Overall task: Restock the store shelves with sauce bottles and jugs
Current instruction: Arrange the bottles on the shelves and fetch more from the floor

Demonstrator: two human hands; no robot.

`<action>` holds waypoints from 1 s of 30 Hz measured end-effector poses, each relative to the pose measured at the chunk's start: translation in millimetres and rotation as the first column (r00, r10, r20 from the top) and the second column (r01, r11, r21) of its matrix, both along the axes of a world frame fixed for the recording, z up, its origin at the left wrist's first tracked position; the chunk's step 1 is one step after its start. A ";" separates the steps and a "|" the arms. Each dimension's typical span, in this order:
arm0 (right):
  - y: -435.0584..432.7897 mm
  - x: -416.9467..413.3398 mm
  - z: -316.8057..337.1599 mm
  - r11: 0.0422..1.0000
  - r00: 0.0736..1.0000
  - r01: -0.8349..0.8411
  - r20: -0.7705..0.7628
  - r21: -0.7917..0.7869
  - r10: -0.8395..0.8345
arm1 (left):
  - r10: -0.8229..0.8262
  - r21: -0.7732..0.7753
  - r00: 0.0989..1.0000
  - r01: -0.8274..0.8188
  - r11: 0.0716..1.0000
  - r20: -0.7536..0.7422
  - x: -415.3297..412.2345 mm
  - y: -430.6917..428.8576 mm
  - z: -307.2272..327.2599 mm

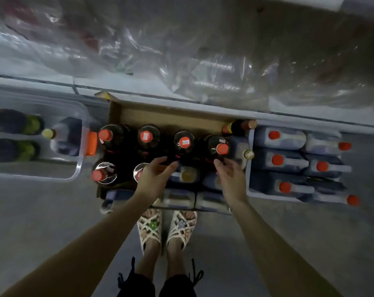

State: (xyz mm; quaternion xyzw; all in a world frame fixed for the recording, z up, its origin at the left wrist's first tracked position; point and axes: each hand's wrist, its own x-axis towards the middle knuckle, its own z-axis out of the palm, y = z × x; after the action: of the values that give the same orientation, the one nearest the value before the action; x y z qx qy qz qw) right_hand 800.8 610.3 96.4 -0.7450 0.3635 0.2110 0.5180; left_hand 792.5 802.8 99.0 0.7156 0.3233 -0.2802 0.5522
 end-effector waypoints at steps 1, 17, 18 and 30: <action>-1.8 -1.3 -9.7 1.000 1.000 0.001 -0.016 -0.005 -0.001 | -0.010 -0.001 1.000 0.010 1.000 0.001 -1.4 -3.5 -8.3; -4.8 13.6 -115.8 0.982 0.979 0.190 -0.080 0.019 -0.187 | -0.074 0.011 0.996 0.073 0.997 0.043 11.0 -24.5 -95.9; -4.4 14.1 -117.6 0.978 0.976 0.206 -0.077 0.028 -0.204 | -0.075 0.006 0.996 0.075 0.997 0.043 11.5 -24.7 -97.7; -14.4 15.9 -100.2 0.967 0.970 0.228 -0.113 0.113 -0.215 | -0.152 0.007 0.987 0.151 0.988 0.062 30.4 -48.7 -75.8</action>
State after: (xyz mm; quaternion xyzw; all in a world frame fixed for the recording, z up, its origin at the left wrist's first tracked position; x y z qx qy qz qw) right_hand 816.7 595.9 -3.8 -0.6541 0.4561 0.2111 0.5653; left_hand 822.9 754.1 23.2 0.7472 0.2509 -0.2985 0.5382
